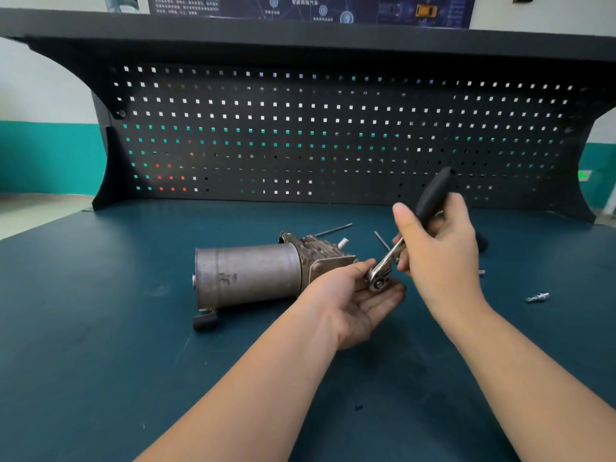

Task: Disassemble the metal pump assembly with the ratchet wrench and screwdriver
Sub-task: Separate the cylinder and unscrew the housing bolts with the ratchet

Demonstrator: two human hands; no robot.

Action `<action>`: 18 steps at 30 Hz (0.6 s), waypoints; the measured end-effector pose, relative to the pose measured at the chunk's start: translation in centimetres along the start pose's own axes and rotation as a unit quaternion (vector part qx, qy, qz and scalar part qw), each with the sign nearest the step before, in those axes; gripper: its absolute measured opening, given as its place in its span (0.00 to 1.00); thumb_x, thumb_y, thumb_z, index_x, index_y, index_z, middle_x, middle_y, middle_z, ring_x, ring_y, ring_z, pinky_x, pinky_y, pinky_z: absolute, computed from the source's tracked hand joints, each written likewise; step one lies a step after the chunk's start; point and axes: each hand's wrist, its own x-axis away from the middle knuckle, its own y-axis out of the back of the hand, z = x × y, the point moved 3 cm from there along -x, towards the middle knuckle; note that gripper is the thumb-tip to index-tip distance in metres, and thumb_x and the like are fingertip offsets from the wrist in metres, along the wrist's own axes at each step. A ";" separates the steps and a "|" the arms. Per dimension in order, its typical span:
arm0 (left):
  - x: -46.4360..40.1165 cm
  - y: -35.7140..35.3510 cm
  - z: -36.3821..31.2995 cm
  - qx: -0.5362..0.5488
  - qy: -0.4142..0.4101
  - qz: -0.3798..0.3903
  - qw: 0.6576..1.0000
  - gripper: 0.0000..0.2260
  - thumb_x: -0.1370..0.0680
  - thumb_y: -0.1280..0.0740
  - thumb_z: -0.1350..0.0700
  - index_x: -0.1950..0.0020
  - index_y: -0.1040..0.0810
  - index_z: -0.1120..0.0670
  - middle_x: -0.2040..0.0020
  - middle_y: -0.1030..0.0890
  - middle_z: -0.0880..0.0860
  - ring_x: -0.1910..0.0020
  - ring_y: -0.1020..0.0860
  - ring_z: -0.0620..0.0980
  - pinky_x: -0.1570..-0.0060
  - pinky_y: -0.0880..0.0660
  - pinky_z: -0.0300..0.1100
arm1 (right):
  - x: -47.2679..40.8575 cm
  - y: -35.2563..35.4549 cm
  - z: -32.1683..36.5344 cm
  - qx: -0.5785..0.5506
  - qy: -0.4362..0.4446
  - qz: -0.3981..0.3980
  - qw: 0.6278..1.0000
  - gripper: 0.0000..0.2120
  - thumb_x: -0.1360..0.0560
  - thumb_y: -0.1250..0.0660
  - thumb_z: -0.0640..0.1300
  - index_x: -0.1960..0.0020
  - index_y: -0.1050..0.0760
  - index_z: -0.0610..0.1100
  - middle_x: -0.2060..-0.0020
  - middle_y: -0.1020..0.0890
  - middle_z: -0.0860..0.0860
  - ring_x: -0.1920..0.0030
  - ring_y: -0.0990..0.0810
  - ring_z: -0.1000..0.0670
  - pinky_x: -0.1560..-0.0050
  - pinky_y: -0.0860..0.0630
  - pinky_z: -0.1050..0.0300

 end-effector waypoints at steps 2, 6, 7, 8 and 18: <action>-0.1 0.0 0.1 -0.014 -0.001 0.003 1.000 0.09 0.21 0.35 0.58 0.51 0.22 0.65 0.65 0.19 0.62 0.63 0.20 0.57 0.65 0.20 0.46 | -0.5 0.2 -1.1 -0.011 -0.057 -0.020 0.998 0.09 0.23 0.34 0.47 0.57 0.35 0.48 0.73 0.23 0.50 0.81 0.28 0.55 0.80 0.33 0.64; -0.4 -0.1 0.4 -0.046 -0.011 -0.006 0.999 0.11 0.21 0.35 0.57 0.56 0.24 0.64 0.60 0.20 0.60 0.57 0.21 0.55 0.51 0.24 0.48 | 0.0 0.3 -5.1 -0.172 -0.385 -0.086 0.903 0.03 0.22 0.42 0.38 0.54 0.31 0.42 0.70 0.27 0.46 0.80 0.31 0.56 0.83 0.40 0.69; -0.5 -0.1 0.4 -0.051 -0.012 -0.011 0.999 0.10 0.22 0.35 0.57 0.57 0.24 0.64 0.60 0.20 0.60 0.54 0.21 0.55 0.50 0.25 0.48 | 0.5 0.3 -5.8 -0.206 -0.445 -0.088 0.867 0.05 0.22 0.44 0.37 0.56 0.32 0.42 0.70 0.29 0.47 0.77 0.32 0.56 0.84 0.41 0.70; -0.6 -0.1 0.5 -0.056 -0.013 -0.016 0.998 0.10 0.22 0.35 0.57 0.57 0.24 0.63 0.60 0.21 0.59 0.52 0.22 0.55 0.50 0.26 0.48 | 0.9 0.3 -6.2 -0.222 -0.476 -0.094 0.846 0.07 0.22 0.44 0.36 0.58 0.33 0.42 0.69 0.29 0.47 0.75 0.32 0.56 0.84 0.42 0.71; -0.2 0.1 -0.2 -0.028 -0.009 -0.005 1.000 0.10 0.23 0.33 0.58 0.55 0.22 0.66 0.69 0.18 0.61 0.63 0.20 0.56 0.66 0.22 0.47 | -0.9 0.8 -2.7 -0.133 -0.165 -0.041 0.976 0.10 0.20 0.39 0.49 0.56 0.34 0.45 0.67 0.24 0.41 0.82 0.29 0.53 0.81 0.36 0.63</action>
